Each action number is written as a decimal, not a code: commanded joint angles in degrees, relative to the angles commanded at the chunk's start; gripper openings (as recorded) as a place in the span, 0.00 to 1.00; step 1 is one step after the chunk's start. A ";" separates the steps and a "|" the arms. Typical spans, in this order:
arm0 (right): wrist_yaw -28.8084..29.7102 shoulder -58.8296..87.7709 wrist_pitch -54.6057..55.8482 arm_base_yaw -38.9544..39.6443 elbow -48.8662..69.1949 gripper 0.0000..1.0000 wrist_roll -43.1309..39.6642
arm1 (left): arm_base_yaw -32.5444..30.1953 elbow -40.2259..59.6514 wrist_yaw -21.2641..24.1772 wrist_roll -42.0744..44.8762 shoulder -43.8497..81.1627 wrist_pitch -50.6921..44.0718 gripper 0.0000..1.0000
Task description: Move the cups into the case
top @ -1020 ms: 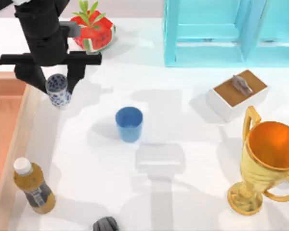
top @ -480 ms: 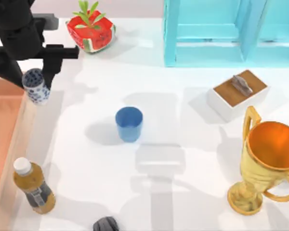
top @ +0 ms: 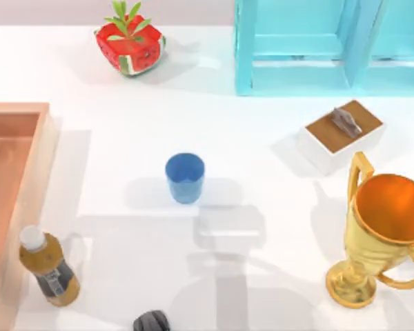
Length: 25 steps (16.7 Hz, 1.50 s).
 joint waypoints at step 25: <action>0.00 0.00 0.00 0.00 0.00 1.00 0.00 | 8.50 -22.13 0.01 8.50 -7.51 13.93 0.30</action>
